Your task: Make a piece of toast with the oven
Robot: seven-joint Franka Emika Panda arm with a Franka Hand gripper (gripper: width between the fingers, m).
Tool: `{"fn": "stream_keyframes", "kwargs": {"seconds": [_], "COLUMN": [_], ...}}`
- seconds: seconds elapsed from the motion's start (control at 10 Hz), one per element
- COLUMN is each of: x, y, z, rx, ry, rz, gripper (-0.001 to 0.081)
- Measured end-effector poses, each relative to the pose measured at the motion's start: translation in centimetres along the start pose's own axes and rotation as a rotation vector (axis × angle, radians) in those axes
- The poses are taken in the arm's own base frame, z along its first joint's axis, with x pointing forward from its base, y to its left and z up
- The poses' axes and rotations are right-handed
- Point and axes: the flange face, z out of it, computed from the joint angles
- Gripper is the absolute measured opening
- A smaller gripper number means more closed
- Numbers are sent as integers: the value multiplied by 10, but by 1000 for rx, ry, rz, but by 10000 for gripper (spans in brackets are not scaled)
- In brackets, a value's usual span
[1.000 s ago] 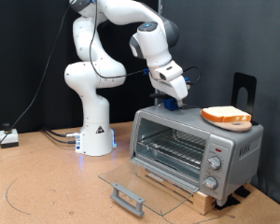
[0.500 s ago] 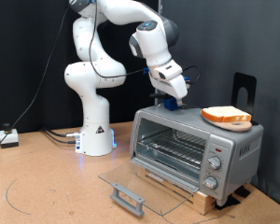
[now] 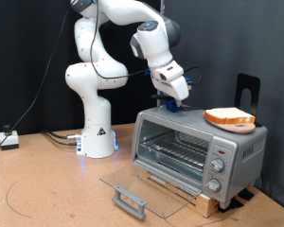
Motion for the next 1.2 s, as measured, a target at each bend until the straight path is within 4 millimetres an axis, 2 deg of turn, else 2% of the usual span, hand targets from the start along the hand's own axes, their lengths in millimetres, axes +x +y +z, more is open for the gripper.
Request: {"fn": "stream_keyframes", "kwargs": {"seconds": [1.2], "x": [-1], "y": [1], "z": [-2], "rx": [-17], "ry": [-14], "rz": [-14], "gripper": [490]}}
